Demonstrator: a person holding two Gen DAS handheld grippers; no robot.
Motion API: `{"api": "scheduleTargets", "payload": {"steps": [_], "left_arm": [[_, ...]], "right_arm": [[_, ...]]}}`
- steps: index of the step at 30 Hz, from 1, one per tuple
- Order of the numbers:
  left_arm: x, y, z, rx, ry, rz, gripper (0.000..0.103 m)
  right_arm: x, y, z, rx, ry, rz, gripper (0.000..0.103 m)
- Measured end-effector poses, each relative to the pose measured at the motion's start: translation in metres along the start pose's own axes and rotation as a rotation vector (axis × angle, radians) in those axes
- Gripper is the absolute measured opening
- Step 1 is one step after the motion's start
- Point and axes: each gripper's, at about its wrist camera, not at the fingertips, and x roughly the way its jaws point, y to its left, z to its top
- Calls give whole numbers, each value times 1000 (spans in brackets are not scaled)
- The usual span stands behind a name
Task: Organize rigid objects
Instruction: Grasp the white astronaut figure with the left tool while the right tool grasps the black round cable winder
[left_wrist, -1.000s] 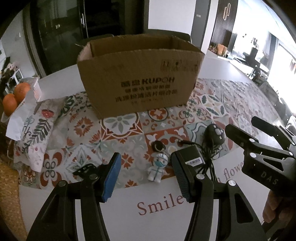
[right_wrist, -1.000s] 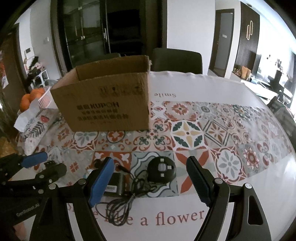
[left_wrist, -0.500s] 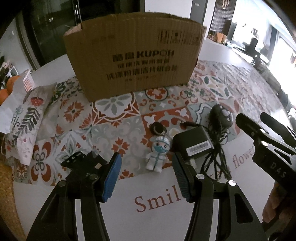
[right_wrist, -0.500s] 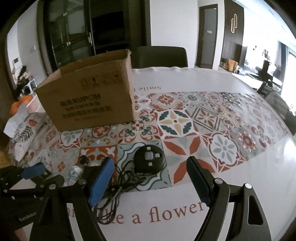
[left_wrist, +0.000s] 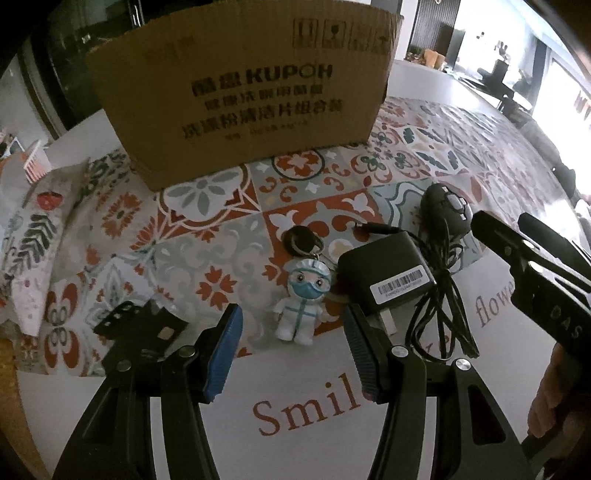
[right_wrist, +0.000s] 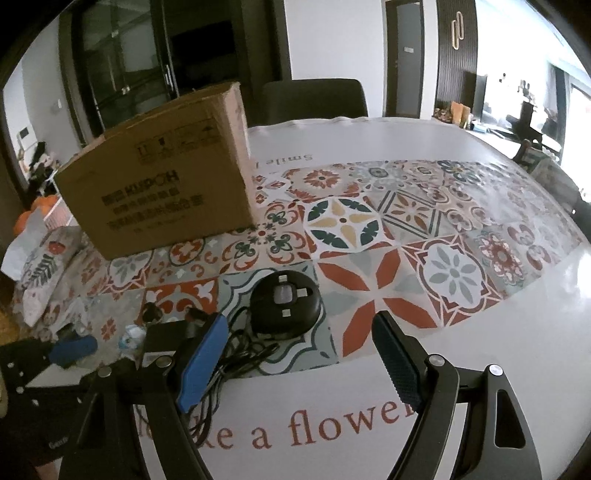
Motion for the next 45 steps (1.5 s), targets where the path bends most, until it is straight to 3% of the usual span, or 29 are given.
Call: {"api": "scheduleTargets", "payload": {"steps": [9,23,35,37,39,41,45], "left_arm": [[13,5,2,-20,5,-35,53],[24,2,16,-1,-16,3,48],[29,6,22,-20,-58,22,34],[28,8,21,-27,-66,28,29],[27,10,20,-36,-72,19,27],[27,12,20,-43,-75,12,27],[26,11,19,-44,-79,9,26]], "right_arm": [[13,0,3,16,5,-14,81],[44,-6,6,41,63,30,81],[65,-7,10,53,90,44,80],[65,-6,10,48,91,40,79],[65,-3,10,36,90,43,64],[64,-1,10,27,91,45,57],[62,-1,10,27,93,45,57]]}}
